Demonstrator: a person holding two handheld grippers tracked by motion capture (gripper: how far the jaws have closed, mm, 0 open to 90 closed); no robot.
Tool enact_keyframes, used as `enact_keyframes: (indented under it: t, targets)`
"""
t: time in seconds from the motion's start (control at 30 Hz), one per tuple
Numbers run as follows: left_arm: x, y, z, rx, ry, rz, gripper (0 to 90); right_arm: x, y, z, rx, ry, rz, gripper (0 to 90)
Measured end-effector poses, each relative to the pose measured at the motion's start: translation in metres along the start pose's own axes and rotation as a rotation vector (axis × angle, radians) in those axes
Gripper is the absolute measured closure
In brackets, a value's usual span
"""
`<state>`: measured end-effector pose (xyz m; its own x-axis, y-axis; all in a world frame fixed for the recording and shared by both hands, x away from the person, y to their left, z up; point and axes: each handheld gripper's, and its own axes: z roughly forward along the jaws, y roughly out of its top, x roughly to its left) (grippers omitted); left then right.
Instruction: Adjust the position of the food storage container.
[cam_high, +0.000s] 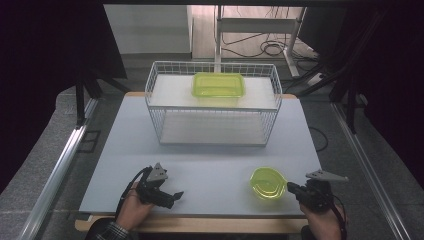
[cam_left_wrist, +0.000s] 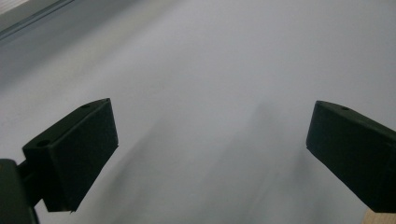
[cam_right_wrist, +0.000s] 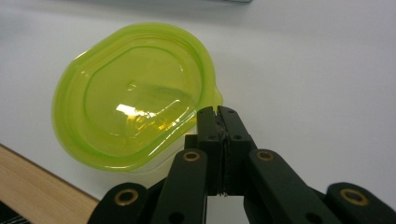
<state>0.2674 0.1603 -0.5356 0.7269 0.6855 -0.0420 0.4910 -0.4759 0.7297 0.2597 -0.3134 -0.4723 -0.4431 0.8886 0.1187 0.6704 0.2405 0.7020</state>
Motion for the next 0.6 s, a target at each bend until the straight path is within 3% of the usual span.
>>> enact_keyframes:
  t: [0.33,0.6]
  targets:
    - [-0.001,0.000,0.001,0.005,0.002,0.004,2.1,0.004,0.019,0.033,0.045,0.047,-0.015,87.2]
    - [-0.001,0.000,0.001,0.013,0.003,0.013,2.2,0.005,0.005,0.054,0.124,0.119,0.026,86.7]
